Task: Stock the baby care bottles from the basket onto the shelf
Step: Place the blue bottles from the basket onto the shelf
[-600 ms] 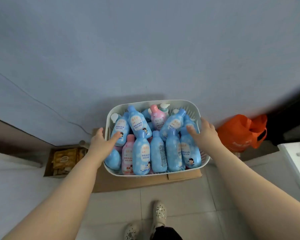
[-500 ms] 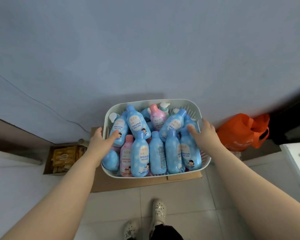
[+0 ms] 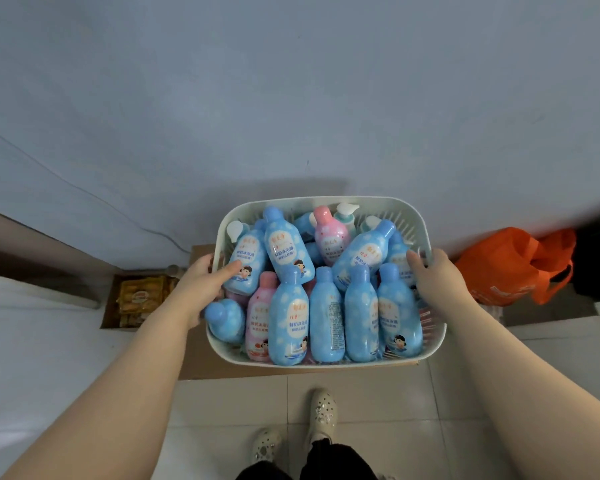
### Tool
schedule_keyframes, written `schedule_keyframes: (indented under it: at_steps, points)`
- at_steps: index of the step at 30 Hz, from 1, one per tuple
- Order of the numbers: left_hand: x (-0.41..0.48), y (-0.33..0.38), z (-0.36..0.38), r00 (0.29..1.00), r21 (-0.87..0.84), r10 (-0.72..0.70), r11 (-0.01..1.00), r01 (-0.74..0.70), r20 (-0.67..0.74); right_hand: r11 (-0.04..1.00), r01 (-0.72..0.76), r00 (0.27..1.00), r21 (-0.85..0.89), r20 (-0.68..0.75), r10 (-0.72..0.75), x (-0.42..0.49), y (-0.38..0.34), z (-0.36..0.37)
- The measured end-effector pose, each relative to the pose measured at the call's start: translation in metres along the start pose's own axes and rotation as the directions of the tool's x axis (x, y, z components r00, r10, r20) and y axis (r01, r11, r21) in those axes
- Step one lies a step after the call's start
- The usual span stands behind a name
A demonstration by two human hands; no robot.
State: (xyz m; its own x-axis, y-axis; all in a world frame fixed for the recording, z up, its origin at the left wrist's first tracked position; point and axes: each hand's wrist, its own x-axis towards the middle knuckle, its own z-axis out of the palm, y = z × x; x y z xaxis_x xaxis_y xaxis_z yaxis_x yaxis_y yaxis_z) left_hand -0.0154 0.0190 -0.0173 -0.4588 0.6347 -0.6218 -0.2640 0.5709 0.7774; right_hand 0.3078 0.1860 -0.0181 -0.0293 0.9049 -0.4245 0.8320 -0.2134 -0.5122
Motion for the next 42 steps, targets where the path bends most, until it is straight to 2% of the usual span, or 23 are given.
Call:
schedule_keyframes:
  at_steps: [4, 9, 17, 32, 42]
  points:
    - [0.003, -0.004, 0.001, 0.996, 0.058, 0.034, 0.998, -0.029, -0.084, 0.999, 0.028, 1.0, -0.023, -0.005, -0.028, 0.004, 0.001, -0.001]
    - [0.005, -0.003, 0.003, 0.979, 0.347, 0.101, 0.937, -0.033, -0.179, 0.997, 0.05, 0.999, -0.058, -0.018, -0.051, 0.006, 0.002, -0.001]
    - [0.002, 0.004, 0.012, 0.959, 0.481, 0.196, 0.873, -0.077, -0.203, 0.995, 0.042, 0.999, -0.089, -0.021, -0.044, 0.003, -0.005, -0.003]
    - [-0.023, -0.008, 0.008, 0.959, 0.492, 0.22, 0.864, -0.107, -0.178, 0.998, 0.01, 1.0, -0.056, -0.026, -0.012, -0.028, 0.018, -0.012]
    - [-0.056, -0.025, -0.007, 0.967, 0.527, 0.246, 0.832, -0.174, -0.069, 0.989, -0.136, 0.989, 0.061, -0.058, 0.139, -0.106, 0.045, -0.009]
